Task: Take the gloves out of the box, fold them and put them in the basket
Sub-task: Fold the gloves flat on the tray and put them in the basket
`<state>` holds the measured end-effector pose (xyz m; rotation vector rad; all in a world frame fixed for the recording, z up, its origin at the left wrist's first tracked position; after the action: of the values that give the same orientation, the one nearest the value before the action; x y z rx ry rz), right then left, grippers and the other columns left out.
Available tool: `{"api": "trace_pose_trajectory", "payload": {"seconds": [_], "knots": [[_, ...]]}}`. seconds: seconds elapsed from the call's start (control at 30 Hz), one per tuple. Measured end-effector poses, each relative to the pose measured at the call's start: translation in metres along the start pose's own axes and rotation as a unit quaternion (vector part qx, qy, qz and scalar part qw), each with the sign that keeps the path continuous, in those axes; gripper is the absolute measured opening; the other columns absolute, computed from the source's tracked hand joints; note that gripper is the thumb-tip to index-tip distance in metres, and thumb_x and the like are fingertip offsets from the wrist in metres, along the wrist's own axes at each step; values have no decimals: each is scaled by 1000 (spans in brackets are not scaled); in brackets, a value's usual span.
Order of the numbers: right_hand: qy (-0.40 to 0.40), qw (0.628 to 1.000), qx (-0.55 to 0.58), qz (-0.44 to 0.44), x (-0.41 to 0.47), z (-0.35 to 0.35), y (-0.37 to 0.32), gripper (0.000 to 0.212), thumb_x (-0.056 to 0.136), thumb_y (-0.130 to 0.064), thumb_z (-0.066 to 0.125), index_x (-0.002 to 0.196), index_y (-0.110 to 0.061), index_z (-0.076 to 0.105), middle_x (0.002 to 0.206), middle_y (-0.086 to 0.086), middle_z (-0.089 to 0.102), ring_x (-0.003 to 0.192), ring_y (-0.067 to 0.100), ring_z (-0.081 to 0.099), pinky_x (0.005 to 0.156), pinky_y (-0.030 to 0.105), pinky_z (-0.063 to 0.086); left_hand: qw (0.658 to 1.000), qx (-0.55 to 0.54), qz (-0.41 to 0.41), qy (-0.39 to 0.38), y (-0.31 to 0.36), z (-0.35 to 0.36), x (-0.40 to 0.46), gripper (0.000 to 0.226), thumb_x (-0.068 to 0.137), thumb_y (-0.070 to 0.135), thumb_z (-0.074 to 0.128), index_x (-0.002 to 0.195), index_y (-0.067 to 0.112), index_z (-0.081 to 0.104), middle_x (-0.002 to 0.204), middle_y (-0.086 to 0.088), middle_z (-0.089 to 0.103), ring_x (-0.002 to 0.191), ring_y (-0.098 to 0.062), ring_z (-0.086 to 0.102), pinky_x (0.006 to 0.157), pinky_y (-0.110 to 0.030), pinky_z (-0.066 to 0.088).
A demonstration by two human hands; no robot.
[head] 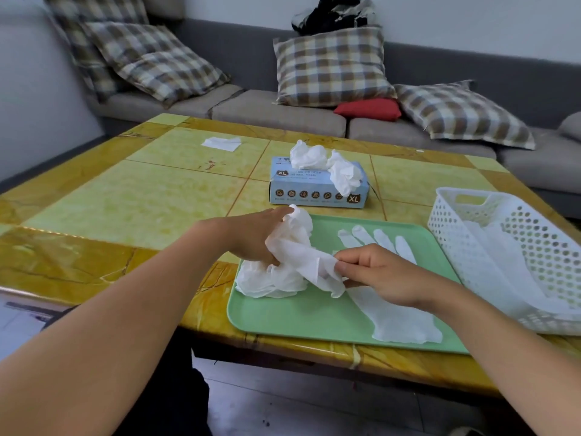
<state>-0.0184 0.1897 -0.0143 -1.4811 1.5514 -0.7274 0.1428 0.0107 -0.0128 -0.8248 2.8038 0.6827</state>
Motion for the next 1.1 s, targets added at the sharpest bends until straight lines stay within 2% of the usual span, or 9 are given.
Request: {"api": "trace_pose_trajectory", "payload": {"seconds": [0.17, 0.27, 0.33, 0.47, 0.6, 0.73, 0.93, 1.0, 1.1], "knots": [[35, 994, 101, 21, -22, -31, -1, 30, 99, -22, 53, 112, -3, 72, 110, 12, 75, 102, 21, 71, 91, 29, 57, 999, 18, -9, 28, 3, 0, 5, 96, 84, 29, 77, 156, 30, 14, 159, 4, 26, 139, -23, 33, 111, -45, 36], [54, 969, 238, 31, -31, -42, 5, 49, 83, -36, 75, 115, 0, 72, 113, 18, 73, 96, 26, 71, 81, 32, 59, 999, 12, -33, 25, 2, 1, 10, 84, 88, 23, 70, 154, 27, 19, 150, 2, 35, 133, -23, 33, 105, -43, 35], [68, 941, 329, 36, -36, -48, 7, 62, 72, -37, 88, 118, 0, 71, 116, 21, 70, 95, 27, 70, 80, 37, 60, 998, 7, -54, 12, 1, 2, 11, 78, 89, 18, 65, 154, 23, 21, 143, -2, 40, 129, -24, 36, 101, -42, 36], [119, 870, 477, 29, -43, -59, 7, 40, 72, -18, 83, 110, -5, 76, 115, 23, 60, 105, 30, 63, 84, 41, 61, 997, -22, -57, 39, 3, 0, 13, 68, 88, 6, 59, 148, 21, 32, 132, -1, 48, 114, -22, 46, 88, -34, 38], [145, 756, 638, -16, -47, -81, 14, 83, 31, -2, 101, 109, -2, 73, 116, 11, 68, 113, 21, 68, 92, 45, 57, 996, -60, -51, 29, 4, -7, 3, 100, 77, 23, 71, 156, 33, 10, 148, -1, 37, 128, -25, 43, 98, -38, 43], [171, 762, 623, -37, -52, -85, 0, 42, 57, -5, 86, 97, 1, 74, 101, 16, 74, 90, 28, 76, 75, 42, 63, 997, -30, -42, 52, 19, -29, -19, 123, 55, 48, 73, 156, 44, 3, 165, 14, 5, 152, -23, 9, 120, -54, 22], [205, 759, 616, -44, -51, -89, -17, 28, 97, -10, 51, 118, 2, 65, 115, 19, 73, 104, 28, 73, 87, 40, 61, 950, -214, 130, 189, 123, -31, -21, 93, 54, 67, 85, 137, 44, 49, 135, 26, 53, 124, 4, 53, 103, -28, 48], [179, 767, 615, -46, -50, -83, -23, 35, 96, -11, 51, 126, 3, 62, 124, 21, 70, 115, 29, 69, 94, 39, 58, 932, -249, 154, 212, 151, -18, -6, 88, 62, 51, 90, 139, 35, 49, 134, 21, 57, 118, -2, 60, 96, -30, 55], [146, 778, 609, -55, -54, -80, -28, 46, 87, -9, 52, 130, 5, 59, 130, 24, 65, 124, 33, 63, 102, 40, 51, 898, -324, 159, 251, 155, -14, 10, 41, 87, 23, 78, 125, 28, 64, 118, 6, 71, 104, -12, 69, 92, -40, 58]]}}
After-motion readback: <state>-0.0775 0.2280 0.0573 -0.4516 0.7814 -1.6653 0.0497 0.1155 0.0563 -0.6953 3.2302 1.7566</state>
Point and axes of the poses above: each hand's wrist, its own x-axis towards the middle knuckle, its own z-axis out of the palm, y = z × x, the point moved 3 cm from there along x, towards the middle knuckle
